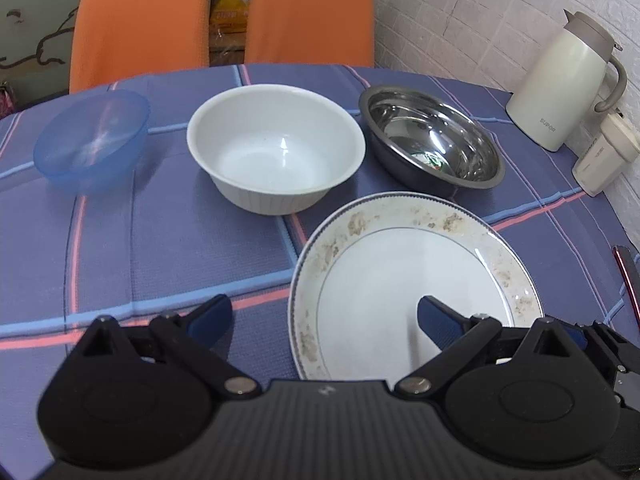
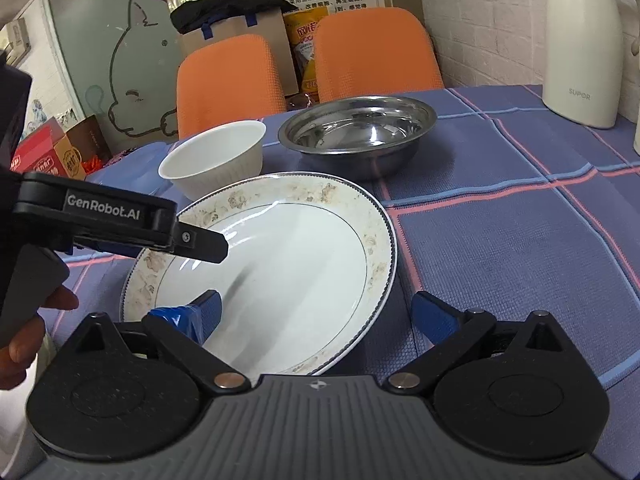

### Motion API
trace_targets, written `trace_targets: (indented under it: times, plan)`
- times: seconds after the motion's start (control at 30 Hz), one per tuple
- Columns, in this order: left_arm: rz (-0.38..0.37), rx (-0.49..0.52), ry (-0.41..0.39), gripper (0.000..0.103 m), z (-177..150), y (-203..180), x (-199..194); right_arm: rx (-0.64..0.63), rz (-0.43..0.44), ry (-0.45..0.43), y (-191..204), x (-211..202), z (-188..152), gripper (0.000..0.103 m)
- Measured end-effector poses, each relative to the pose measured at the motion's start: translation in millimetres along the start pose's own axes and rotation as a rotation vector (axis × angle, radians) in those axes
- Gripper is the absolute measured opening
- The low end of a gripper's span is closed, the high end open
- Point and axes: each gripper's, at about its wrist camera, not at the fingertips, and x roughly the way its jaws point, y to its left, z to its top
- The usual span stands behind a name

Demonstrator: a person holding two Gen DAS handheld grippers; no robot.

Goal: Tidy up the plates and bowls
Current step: 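Close the left tool on the gold-rimmed plate's rim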

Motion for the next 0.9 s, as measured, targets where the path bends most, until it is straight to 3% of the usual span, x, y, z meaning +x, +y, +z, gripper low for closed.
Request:
trace_targets:
  times: [0.13, 0.37, 0.6, 0.73, 0.9]
  plan:
    - [0.016, 0.016, -0.011, 0.098, -2.8, -2.1, 1.8, -0.133, -0.041, 0.0, 14.4, 1.9, -6.7, 0.09]
    - [0.071, 0.074, -0.022, 0.098, -6.9, -13.1, 7.4, -0.1, -0.059, 0.037, 18.8, 8.7, 4.2, 0.091]
    - [0.096, 0.132, -0.037, 0.097, -12.7, -19.2, 9.0, -0.136, -0.017, 0.031, 25.5, 13.3, 4.7, 0.091]
    - [0.038, 0.165, -0.039, 0.086, -13.4, -28.7, 7.2, -0.136, -0.036, 0.03, 33.8, 17.5, 6.8, 0.091]
    - [0.029, 0.148, -0.026, 0.086, -13.6, -29.0, 4.5, -0.118, -0.047, 0.019, 35.6, 14.5, 7.8, 0.091]
